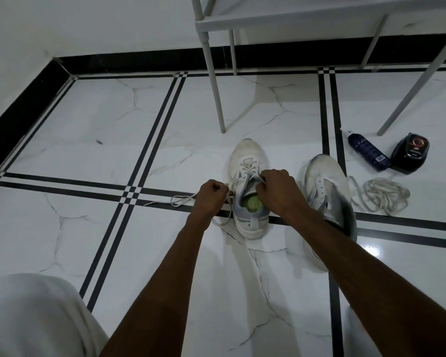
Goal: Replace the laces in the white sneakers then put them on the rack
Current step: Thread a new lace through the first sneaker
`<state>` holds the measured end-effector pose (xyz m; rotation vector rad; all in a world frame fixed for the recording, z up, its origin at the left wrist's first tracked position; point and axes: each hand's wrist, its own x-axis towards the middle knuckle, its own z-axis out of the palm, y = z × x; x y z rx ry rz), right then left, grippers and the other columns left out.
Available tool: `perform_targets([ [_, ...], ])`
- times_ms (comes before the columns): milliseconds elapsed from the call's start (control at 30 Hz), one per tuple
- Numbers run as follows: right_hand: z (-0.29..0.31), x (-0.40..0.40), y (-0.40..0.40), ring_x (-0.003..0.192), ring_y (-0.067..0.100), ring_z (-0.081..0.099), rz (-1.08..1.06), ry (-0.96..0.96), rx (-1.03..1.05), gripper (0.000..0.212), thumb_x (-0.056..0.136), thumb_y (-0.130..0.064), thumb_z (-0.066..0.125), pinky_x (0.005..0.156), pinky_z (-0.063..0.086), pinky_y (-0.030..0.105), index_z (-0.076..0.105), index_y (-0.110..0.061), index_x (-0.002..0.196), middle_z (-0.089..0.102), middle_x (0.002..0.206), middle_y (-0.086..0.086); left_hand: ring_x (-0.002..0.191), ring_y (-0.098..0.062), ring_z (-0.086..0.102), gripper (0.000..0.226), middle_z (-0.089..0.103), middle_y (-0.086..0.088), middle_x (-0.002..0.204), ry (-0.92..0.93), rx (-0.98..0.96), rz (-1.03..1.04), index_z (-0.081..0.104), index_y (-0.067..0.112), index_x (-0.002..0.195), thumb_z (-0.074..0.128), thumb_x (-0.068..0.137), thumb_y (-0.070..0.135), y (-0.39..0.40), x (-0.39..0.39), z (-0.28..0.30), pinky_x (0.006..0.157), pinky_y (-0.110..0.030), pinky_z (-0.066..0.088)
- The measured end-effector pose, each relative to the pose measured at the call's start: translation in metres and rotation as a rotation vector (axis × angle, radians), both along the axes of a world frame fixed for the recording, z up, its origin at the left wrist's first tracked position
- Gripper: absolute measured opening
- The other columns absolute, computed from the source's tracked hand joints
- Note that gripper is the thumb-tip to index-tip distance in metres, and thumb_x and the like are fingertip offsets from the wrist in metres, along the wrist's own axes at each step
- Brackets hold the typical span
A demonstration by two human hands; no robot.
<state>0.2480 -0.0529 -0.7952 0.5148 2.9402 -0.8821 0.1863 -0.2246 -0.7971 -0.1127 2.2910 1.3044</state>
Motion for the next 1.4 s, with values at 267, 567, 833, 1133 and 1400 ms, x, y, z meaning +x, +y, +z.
perform_targets([
  [267, 0.007, -0.010, 0.010, 0.096, 0.031, 0.065, 0.007, -0.077, -0.137, 0.020, 0.084, -0.023, 0.066, 0.079, 0.053, 0.036, 0.073, -0.009, 0.097, 0.071, 0.096, 0.013, 0.078, -0.023, 0.068, 0.031, 0.073, -0.002, 0.075, 0.036, -0.005, -0.009, 0.062, 0.013, 0.076, 0.062, 0.098, 0.036, -0.008, -0.006, 0.012, 0.076, -0.034, 0.052],
  [567, 0.051, -0.056, -0.014, 0.064, 0.004, 0.062, 0.328, -0.100, -0.473, 0.025, 0.097, -0.034, 0.062, 0.063, 0.048, 0.015, 0.069, -0.023, 0.119, 0.073, 0.080, -0.006, 0.067, -0.013, 0.052, 0.041, 0.060, -0.006, 0.073, 0.239, 0.005, -0.165, 0.058, 0.012, 0.077, 0.043, 0.106, 0.037, -0.015, -0.039, 0.073, 0.069, -0.029, 0.040],
  [833, 0.030, -0.081, 0.010, 0.058, 0.003, 0.066, -0.254, 0.111, -0.567, 0.015, 0.094, -0.013, 0.062, 0.056, 0.050, 0.010, 0.073, -0.010, 0.103, 0.075, 0.082, 0.007, 0.066, -0.013, 0.051, 0.040, 0.057, -0.006, 0.070, 0.220, -0.007, -0.052, 0.059, 0.011, 0.075, 0.047, 0.104, 0.035, -0.058, -0.048, 0.074, 0.071, -0.030, 0.039],
  [1133, 0.046, -0.078, -0.033, 0.052, 0.004, 0.057, 0.388, -0.066, -0.464, 0.015, 0.094, -0.016, 0.061, 0.054, 0.048, 0.016, 0.076, -0.015, 0.098, 0.076, 0.076, 0.001, 0.069, -0.012, 0.054, 0.045, 0.060, 0.004, 0.070, 0.262, -0.094, -0.228, 0.066, 0.015, 0.076, 0.044, 0.106, 0.040, -0.035, -0.040, 0.067, 0.061, -0.027, 0.038],
  [1400, 0.031, -0.087, -0.009, 0.090, 0.012, 0.067, 0.047, 0.071, -0.453, 0.049, 0.089, -0.020, 0.070, 0.081, 0.053, 0.019, 0.056, -0.022, 0.136, 0.074, 0.097, 0.003, 0.071, -0.016, 0.055, 0.043, 0.061, -0.002, 0.073, 0.286, -0.092, -0.166, 0.063, 0.019, 0.072, 0.047, 0.104, 0.042, -0.042, -0.044, 0.059, 0.071, -0.031, 0.044],
])
